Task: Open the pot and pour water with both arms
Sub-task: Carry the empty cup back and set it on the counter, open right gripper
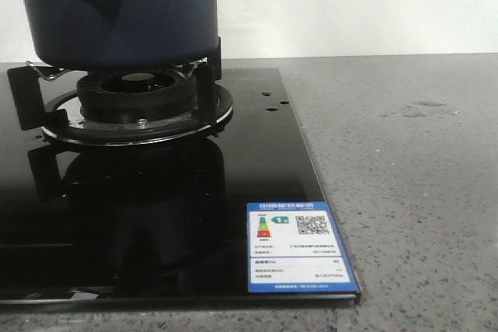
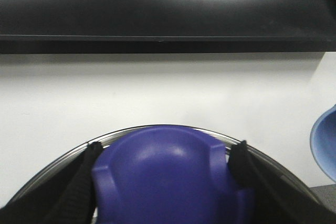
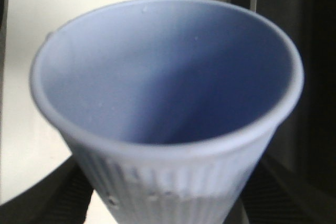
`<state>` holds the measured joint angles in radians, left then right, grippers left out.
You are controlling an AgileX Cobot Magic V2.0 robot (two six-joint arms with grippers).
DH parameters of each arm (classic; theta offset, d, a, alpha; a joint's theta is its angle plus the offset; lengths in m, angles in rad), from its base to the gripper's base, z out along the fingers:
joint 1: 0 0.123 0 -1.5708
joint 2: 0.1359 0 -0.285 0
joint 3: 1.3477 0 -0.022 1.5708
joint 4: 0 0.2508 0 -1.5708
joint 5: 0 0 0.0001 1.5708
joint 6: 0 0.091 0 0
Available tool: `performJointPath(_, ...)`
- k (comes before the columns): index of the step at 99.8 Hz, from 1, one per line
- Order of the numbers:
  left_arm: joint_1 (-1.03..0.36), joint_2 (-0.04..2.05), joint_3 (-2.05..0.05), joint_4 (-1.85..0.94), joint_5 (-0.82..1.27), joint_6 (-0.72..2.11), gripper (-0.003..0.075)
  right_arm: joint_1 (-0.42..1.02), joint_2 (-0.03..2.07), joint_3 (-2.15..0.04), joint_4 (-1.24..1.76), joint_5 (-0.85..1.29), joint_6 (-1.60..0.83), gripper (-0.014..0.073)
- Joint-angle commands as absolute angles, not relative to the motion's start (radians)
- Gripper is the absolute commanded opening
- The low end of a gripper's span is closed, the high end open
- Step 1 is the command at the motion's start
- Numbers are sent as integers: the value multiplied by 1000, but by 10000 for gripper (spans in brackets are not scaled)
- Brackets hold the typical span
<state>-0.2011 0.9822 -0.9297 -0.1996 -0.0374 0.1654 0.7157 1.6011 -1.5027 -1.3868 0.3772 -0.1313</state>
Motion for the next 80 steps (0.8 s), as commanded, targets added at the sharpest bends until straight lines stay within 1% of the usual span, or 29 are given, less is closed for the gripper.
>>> performJointPath(1, -199, 960, -962, -203, -146, 162, 373, 720, 1554, -1542, -1408, 402, -8, 314)
performJointPath(16, -199, 960, -962, -203, -146, 162, 373, 720, 1550, -1542, -1401, 438, 184, 314)
performJointPath(33, -199, 960, -962, -203, -146, 162, 373, 714, 1531, -1542, -1305, 467, 363, 314)
performJointPath(49, -199, 960, -962, -203, -146, 162, 373, 663, 1489, -1540, -1163, 465, 442, 314)
performJointPath(62, -199, 960, -962, -203, -146, 162, 373, 604, 1428, -1494, -1052, 413, 459, 314)
performJointPath(72, -199, 960, -962, -203, -146, 162, 373, 560, 1361, -1396, -1013, 331, 481, 314)
performJointPath(80, -199, 960, -962, -203, -146, 162, 373, 514, 1308, -1309, -1011, 256, 548, 314)
